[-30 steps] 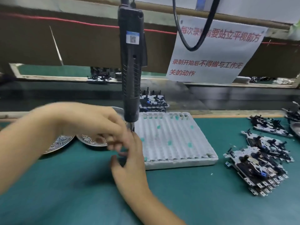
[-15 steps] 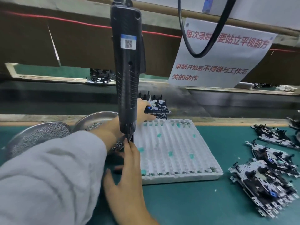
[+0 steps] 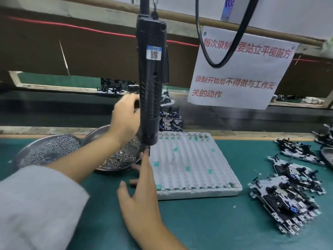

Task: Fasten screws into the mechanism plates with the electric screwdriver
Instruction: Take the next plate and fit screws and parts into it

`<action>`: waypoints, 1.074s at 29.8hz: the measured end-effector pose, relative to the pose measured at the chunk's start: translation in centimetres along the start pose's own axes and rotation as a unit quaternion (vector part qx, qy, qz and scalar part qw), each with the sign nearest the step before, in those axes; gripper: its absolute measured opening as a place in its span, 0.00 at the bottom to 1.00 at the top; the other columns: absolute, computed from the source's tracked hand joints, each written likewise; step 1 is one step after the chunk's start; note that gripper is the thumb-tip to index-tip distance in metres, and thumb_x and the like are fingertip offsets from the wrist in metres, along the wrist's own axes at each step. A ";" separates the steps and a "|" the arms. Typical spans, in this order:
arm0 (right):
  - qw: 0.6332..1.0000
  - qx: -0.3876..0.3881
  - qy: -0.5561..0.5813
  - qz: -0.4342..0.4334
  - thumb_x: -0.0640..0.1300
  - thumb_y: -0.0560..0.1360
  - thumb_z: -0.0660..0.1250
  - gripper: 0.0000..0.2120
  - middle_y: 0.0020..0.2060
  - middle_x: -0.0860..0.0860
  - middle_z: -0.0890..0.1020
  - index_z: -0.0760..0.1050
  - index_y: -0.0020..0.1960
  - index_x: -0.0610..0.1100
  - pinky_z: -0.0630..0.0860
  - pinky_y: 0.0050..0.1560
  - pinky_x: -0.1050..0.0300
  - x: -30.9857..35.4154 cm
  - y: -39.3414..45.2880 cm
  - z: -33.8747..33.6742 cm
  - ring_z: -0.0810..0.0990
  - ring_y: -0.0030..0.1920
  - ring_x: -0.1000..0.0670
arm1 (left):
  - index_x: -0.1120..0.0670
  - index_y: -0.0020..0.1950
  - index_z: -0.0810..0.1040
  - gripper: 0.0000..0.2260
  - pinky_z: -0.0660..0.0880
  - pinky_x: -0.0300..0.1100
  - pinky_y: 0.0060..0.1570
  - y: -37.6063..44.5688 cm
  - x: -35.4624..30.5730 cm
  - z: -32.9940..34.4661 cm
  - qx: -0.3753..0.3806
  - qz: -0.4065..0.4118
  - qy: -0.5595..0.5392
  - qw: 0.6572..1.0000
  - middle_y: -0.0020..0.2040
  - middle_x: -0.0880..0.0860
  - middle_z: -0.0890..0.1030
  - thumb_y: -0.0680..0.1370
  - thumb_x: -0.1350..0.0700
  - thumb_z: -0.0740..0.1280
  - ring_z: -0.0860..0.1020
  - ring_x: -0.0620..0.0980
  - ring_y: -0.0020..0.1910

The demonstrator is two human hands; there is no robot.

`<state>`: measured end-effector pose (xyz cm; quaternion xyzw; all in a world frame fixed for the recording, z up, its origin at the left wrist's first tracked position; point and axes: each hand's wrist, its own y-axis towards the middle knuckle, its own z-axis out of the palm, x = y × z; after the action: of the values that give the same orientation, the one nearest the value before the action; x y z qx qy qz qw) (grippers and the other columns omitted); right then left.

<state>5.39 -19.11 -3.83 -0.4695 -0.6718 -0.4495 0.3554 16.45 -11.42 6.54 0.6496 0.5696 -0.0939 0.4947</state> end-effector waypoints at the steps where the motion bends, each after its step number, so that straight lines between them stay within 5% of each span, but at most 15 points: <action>1: 1.000 -0.001 0.009 0.002 0.43 0.78 0.61 0.37 0.73 0.60 0.57 0.37 0.67 0.69 0.64 0.67 0.63 0.0 0.0 0.0 0.63 0.68 0.61 | 0.65 0.56 0.76 0.09 0.71 0.47 0.52 -0.2 0.1 -0.8 -0.012 0.002 0.008 1.000 0.52 0.61 0.77 0.78 0.63 0.65 0.75 0.59 0.53; 4: 0.998 -0.028 0.058 -0.002 0.44 0.80 0.60 0.31 0.69 0.60 0.64 0.44 0.67 0.68 0.68 0.64 0.63 -0.1 0.1 -0.3 0.67 0.64 0.64 | 0.60 0.59 0.76 0.15 0.71 0.49 0.56 -1.8 2.1 -4.5 -0.036 0.007 0.068 0.997 0.57 0.58 0.76 0.75 0.56 0.70 0.74 0.56 0.55; 7: 0.992 -0.053 0.118 -0.012 0.46 0.81 0.58 0.23 0.63 0.64 0.69 0.51 0.66 0.67 0.67 0.58 0.74 0.2 -0.1 -0.7 0.69 0.61 0.70 | 0.59 0.56 0.76 0.13 0.67 0.41 0.52 -5.5 3.1 -8.7 -0.032 0.048 0.103 0.993 0.54 0.54 0.73 0.74 0.57 0.71 0.73 0.52 0.52; 13: 0.981 -0.122 0.083 -0.129 0.48 0.79 0.57 0.18 0.66 0.57 0.71 0.63 0.68 0.56 0.69 0.61 0.64 0.9 -0.7 -1.7 0.69 0.66 0.58 | 0.51 0.54 0.74 0.13 0.76 0.52 0.42 -15.4 3.5 -13.8 0.029 0.091 0.179 0.979 0.54 0.44 0.69 0.76 0.43 0.65 0.77 0.50 0.45; 16: 0.977 -0.047 -0.006 -0.206 0.50 0.79 0.60 0.19 0.67 0.52 0.71 0.66 0.69 0.51 0.66 0.68 0.52 1.1 -1.5 -1.8 0.67 0.69 0.53 | 0.50 0.54 0.74 0.14 0.78 0.48 0.30 -19.0 3.9 -14.6 0.088 0.102 0.213 0.968 0.54 0.44 0.69 0.76 0.41 0.63 0.79 0.49 0.32; 20: 0.925 0.138 -0.193 -0.295 0.58 0.75 0.65 0.25 0.64 0.51 0.74 0.72 0.68 0.46 0.64 0.67 0.57 1.1 -2.3 -1.0 0.68 0.66 0.55 | 0.51 0.52 0.78 0.16 0.76 0.46 0.27 -21.6 5.1 -14.8 0.147 0.062 0.234 0.959 0.50 0.43 0.67 0.73 0.42 0.60 0.78 0.48 0.29; 24: 0.884 0.213 -0.269 -0.318 0.58 0.73 0.69 0.25 0.63 0.50 0.75 0.75 0.65 0.46 0.67 0.65 0.53 1.1 -2.3 -0.6 0.72 0.62 0.49 | 0.44 0.54 0.78 0.23 0.73 0.36 0.29 -22.3 6.0 -15.4 0.180 0.049 0.282 0.941 0.50 0.39 0.71 0.74 0.31 0.55 0.77 0.42 0.31; 28: 0.884 0.218 -0.285 -0.298 0.53 0.76 0.66 0.23 0.68 0.49 0.71 0.72 0.68 0.46 0.65 0.68 0.51 1.1 -2.3 -0.4 0.68 0.67 0.51 | 0.45 0.59 0.77 0.25 0.71 0.39 0.38 -20.3 7.7 -17.4 0.075 0.024 0.313 0.946 0.54 0.42 0.77 0.74 0.32 0.53 0.76 0.40 0.35; 30: 0.891 0.213 -0.283 -0.285 0.49 0.77 0.65 0.22 0.70 0.50 0.70 0.71 0.69 0.46 0.63 0.69 0.48 1.1 -2.3 -0.3 0.66 0.69 0.52 | 0.49 0.63 0.76 0.31 0.69 0.48 0.51 -18.6 9.5 -18.7 0.038 -0.048 0.369 0.927 0.57 0.49 0.78 0.73 0.30 0.50 0.78 0.50 0.51; 32: 0.899 0.206 -0.279 -0.268 0.46 0.78 0.64 0.22 0.70 0.52 0.68 0.69 0.71 0.48 0.61 0.71 0.46 1.3 -2.2 -0.2 0.64 0.70 0.54 | 0.49 0.69 0.70 0.38 0.61 0.49 0.59 -17.0 11.1 -20.1 0.085 -0.141 0.444 0.881 0.64 0.51 0.75 0.70 0.25 0.50 0.71 0.52 0.64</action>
<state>2.91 -19.23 -3.24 -0.2940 -0.9214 -0.2301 0.1079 -2.91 8.47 -0.30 0.5753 0.8051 0.0880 0.1143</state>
